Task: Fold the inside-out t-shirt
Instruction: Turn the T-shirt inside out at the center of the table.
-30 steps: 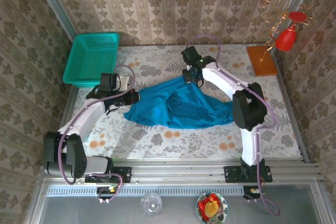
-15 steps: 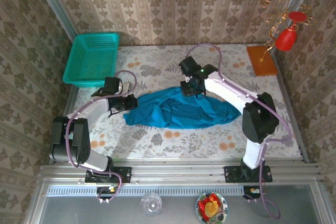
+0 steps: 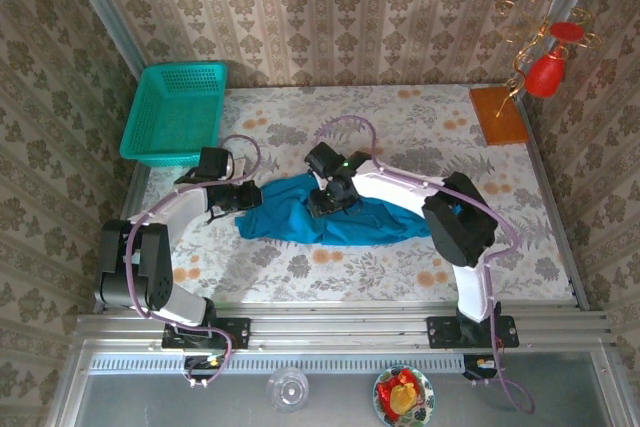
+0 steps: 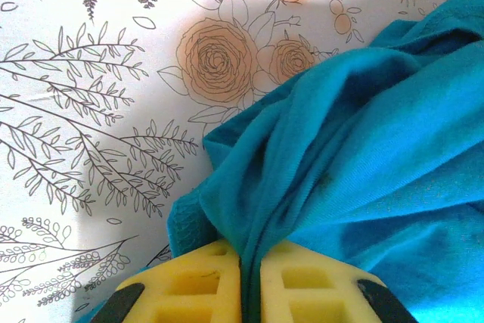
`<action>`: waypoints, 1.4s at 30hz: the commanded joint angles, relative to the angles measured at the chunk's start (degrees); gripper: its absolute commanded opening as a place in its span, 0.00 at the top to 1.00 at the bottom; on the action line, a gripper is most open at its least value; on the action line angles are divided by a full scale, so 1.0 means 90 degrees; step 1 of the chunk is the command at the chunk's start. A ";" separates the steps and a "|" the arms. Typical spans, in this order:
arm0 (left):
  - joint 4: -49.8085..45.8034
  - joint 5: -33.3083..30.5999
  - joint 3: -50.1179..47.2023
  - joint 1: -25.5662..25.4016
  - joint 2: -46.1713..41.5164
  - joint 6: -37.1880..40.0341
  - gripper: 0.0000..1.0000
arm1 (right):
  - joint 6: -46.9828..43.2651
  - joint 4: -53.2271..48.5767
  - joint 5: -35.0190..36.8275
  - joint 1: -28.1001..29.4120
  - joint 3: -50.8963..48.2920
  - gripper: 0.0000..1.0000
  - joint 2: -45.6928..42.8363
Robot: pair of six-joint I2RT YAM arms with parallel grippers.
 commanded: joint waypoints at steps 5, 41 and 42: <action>-0.0044 -0.0061 -0.0054 0.0019 -0.0069 -0.0029 0.88 | -0.0780 -0.0382 0.0713 0.0119 0.0697 0.53 0.0503; -0.0128 -0.0214 0.0119 -0.0363 -0.0405 0.0330 0.71 | -0.0598 -0.2061 0.1330 -0.1621 -0.1663 1.00 -0.4637; -0.0109 -0.0168 0.0180 -0.0470 -0.0461 0.0354 0.70 | -0.0472 -0.2146 0.1252 -0.1621 -0.1912 1.00 -0.4675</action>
